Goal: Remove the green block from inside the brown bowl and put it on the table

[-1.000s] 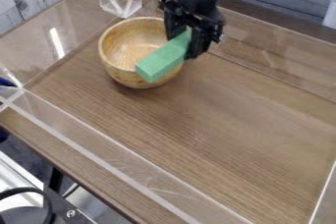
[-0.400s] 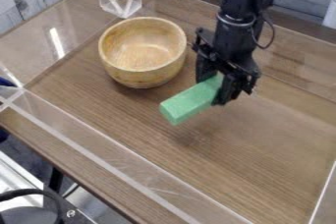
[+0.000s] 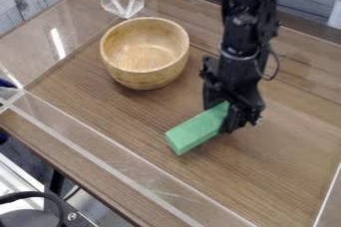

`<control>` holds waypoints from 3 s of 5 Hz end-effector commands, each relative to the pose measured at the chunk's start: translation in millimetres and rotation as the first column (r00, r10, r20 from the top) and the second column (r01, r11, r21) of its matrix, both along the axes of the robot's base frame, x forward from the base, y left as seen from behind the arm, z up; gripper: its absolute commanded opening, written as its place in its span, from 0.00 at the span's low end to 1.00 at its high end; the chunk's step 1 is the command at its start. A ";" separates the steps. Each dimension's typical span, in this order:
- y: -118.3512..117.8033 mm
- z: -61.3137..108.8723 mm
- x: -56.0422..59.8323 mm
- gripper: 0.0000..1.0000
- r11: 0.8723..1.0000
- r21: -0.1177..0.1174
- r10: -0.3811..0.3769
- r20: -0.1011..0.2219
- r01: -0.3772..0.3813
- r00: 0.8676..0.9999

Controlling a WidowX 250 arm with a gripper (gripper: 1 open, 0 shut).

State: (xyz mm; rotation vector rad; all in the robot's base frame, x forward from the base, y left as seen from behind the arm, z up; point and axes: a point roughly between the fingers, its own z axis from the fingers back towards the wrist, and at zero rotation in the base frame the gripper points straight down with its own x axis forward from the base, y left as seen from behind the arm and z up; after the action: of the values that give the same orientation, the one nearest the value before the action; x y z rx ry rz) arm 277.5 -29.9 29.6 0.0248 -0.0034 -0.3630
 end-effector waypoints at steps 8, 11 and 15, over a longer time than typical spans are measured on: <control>-12.5 8.1 22.7 0.00 0.978 -0.044 0.205 0.039 -0.203 0.978; 15.5 2.5 23.8 0.00 0.973 -0.017 0.230 0.024 -0.230 0.973; 30.5 37.1 26.9 1.00 0.977 -0.066 0.206 0.096 -0.200 0.974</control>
State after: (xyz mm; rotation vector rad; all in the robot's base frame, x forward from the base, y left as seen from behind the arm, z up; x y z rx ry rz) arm 292.2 -1.2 46.3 -0.0213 -0.0345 -0.1580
